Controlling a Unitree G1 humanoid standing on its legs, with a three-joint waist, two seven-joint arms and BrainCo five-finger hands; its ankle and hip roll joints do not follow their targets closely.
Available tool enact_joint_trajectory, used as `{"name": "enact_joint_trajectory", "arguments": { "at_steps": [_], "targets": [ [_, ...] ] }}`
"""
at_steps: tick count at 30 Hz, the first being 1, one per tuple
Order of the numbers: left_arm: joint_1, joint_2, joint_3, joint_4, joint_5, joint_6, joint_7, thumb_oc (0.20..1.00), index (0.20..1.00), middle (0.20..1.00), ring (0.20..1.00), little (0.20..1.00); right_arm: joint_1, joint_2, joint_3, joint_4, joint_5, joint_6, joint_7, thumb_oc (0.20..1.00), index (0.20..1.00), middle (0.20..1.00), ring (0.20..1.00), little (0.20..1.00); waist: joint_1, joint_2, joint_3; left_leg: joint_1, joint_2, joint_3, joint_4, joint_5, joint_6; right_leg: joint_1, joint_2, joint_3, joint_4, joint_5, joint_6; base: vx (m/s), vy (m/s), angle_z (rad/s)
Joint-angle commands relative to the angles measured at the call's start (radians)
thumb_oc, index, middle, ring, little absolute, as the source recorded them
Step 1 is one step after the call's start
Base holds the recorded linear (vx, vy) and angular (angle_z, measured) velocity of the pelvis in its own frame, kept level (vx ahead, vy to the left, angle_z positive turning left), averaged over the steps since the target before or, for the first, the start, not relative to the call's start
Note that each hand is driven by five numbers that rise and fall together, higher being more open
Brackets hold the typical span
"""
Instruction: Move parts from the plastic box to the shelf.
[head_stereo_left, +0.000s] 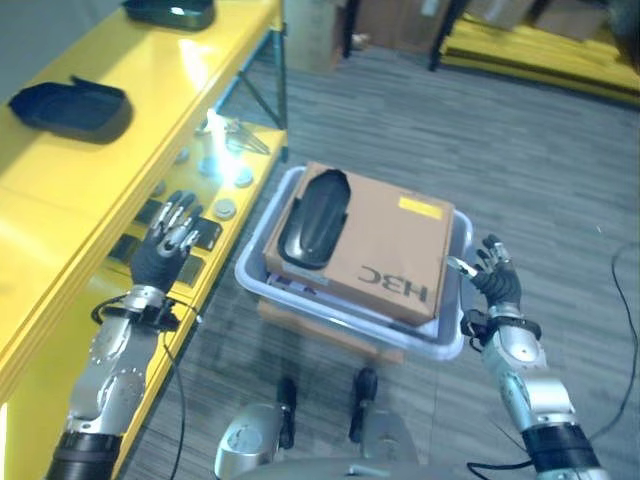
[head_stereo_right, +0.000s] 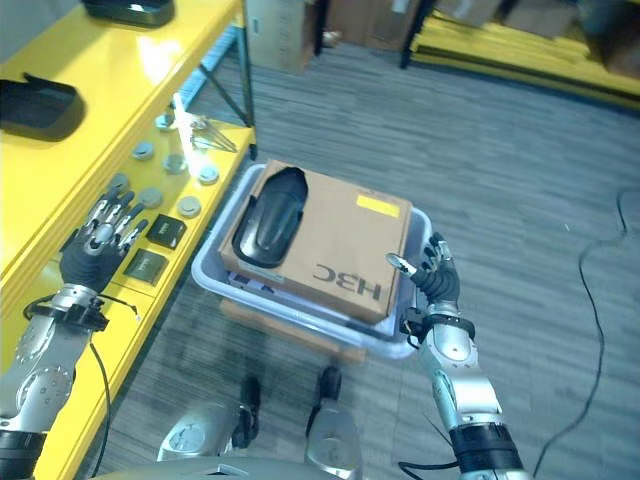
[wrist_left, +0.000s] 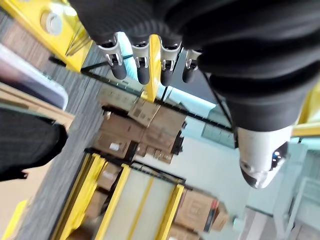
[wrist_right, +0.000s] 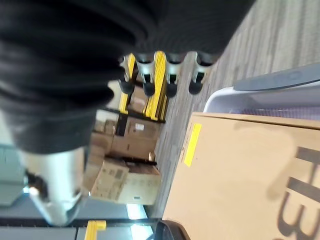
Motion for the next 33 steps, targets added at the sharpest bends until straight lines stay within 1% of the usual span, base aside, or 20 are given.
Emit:
{"name": "enact_joint_trajectory", "arguments": {
  "at_steps": [1,2,5,6,8,10,11,14,19,21,26,31,33],
  "targets": [
    [-0.084,0.036,-0.021,-0.046,-0.018,-0.081,-0.001,1.0,1.0,1.0,1.0,1.0,-0.214,-0.099,0.009,0.032,-0.036,-0.058,-0.176,1.0,1.0,1.0,1.0,1.0,0.034,0.011,-0.002,-0.116,0.089,-0.072,0.039,0.037,-0.088,0.041,0.018,-0.059,-0.027,0.043,0.041,-0.11,-0.068,0.55],
    [-0.09,0.04,-0.017,-0.047,-0.031,-0.073,-0.003,1.0,1.0,1.0,1.0,1.0,-0.249,-0.108,0.015,0.071,-0.072,-0.056,-0.205,1.0,1.0,1.0,1.0,1.0,0.046,0.017,0.003,-0.124,0.087,-0.084,0.037,0.041,-0.09,0.041,0.017,-0.072,-0.026,0.039,0.039,-0.05,-0.025,0.63],
    [-0.095,0.047,-0.018,-0.036,-0.049,-0.071,-0.03,1.0,1.0,1.0,1.0,1.0,-0.33,-0.122,0.045,0.173,-0.064,-0.055,-0.252,1.0,1.0,1.0,1.0,1.0,0.072,0.032,0.012,-0.139,0.081,-0.102,0.032,0.048,-0.089,0.034,0.007,-0.103,-0.019,0.036,0.038,-0.02,0.029,0.28],
    [-0.1,0.052,-0.021,-0.035,-0.04,-0.072,-0.04,1.0,1.0,1.0,1.0,1.0,-0.373,-0.122,0.068,0.237,-0.042,-0.08,-0.267,1.0,1.0,1.0,1.0,1.0,0.088,0.041,0.015,-0.15,0.076,-0.113,0.028,0.052,-0.09,0.028,0.0,-0.117,-0.017,0.037,0.039,-0.02,0.079,0.25],
    [-0.099,0.059,-0.025,-0.035,-0.054,-0.068,-0.054,1.0,1.0,1.0,1.0,1.0,-0.402,-0.117,0.079,0.286,-0.039,-0.091,-0.273,1.0,1.0,1.0,1.0,1.0,0.101,0.051,0.017,-0.159,0.067,-0.122,0.027,0.054,-0.089,0.024,-0.009,-0.129,-0.015,0.039,0.043,-0.01,0.075,0.26],
    [-0.106,0.068,-0.039,-0.028,-0.067,-0.078,-0.051,1.0,1.0,1.0,1.0,1.0,-0.458,-0.115,0.096,0.358,-0.011,-0.115,-0.28,1.0,1.0,1.0,1.0,1.0,0.121,0.068,0.026,-0.178,0.051,-0.134,0.028,0.056,-0.083,0.01,-0.024,-0.143,-0.005,0.039,0.047,-0.05,0.101,0.27],
    [-0.109,0.069,-0.041,-0.025,-0.07,-0.08,-0.051,1.0,1.0,1.0,1.0,1.0,-0.469,-0.113,0.102,0.371,-0.007,-0.121,-0.283,1.0,1.0,1.0,1.0,1.0,0.123,0.07,0.028,-0.182,0.048,-0.135,0.029,0.056,-0.082,0.007,-0.027,-0.145,-0.003,0.038,0.048,-0.06,0.108,0.22],
    [-0.134,0.068,-0.066,-0.005,-0.081,-0.091,-0.047,1.0,1.0,1.0,1.0,1.0,-0.548,-0.082,0.137,0.446,0.04,-0.137,-0.312,1.0,1.0,1.0,1.0,1.0,0.145,0.085,0.043,-0.202,0.03,-0.144,0.035,0.055,-0.077,-0.002,-0.042,-0.159,0.006,0.036,0.05,-0.04,0.073,0.13],
    [-0.161,0.06,-0.106,0.019,-0.067,-0.112,-0.048,1.0,1.0,1.0,1.0,1.0,-0.641,-0.018,0.199,0.534,0.065,-0.159,-0.319,1.0,1.0,1.0,1.0,1.0,0.181,0.108,0.06,-0.206,0.009,-0.161,0.031,0.055,-0.071,0.012,-0.057,-0.181,-0.004,0.036,0.051,-0.01,0.069,0.22],
    [-0.163,0.056,-0.111,0.026,-0.073,-0.118,-0.046,1.0,1.0,1.0,1.0,1.0,-0.653,0.009,0.219,0.536,0.071,-0.16,-0.319,1.0,1.0,1.0,1.0,1.0,0.189,0.111,0.064,-0.2,0.005,-0.165,0.025,0.056,-0.071,0.023,-0.059,-0.188,-0.013,0.035,0.051,0.02,0.046,0.24],
    [-0.148,0.043,-0.112,0.027,-0.072,-0.114,-0.057,1.0,1.0,1.0,1.0,1.0,-0.648,0.057,0.257,0.514,0.025,-0.103,-0.357,1.0,1.0,1.0,1.0,1.0,0.203,0.113,0.064,-0.186,0.005,-0.169,0.01,0.058,-0.074,0.049,-0.06,-0.199,-0.031,0.034,0.051,0.02,0.027,0.15],
    [-0.131,0.023,-0.114,0.025,-0.065,-0.115,-0.068,1.0,1.0,1.0,1.0,1.0,-0.6,0.07,0.271,0.484,-0.009,-0.085,-0.374,1.0,1.0,1.0,1.0,1.0,0.198,0.112,0.069,-0.174,0.008,-0.164,-0.002,0.06,-0.076,0.063,-0.057,-0.2,-0.042,0.036,0.05,0.0,0.002,0.01],
    [-0.115,0.019,-0.113,0.016,-0.076,-0.117,-0.07,1.0,1.0,1.0,1.0,1.0,-0.562,0.06,0.268,0.462,-0.036,-0.083,-0.383,1.0,1.0,1.0,1.0,1.0,0.19,0.109,0.071,-0.168,0.009,-0.162,-0.011,0.065,-0.075,0.066,-0.056,-0.199,-0.05,0.041,0.051,0.0,0.0,0.0]
  ]
}}
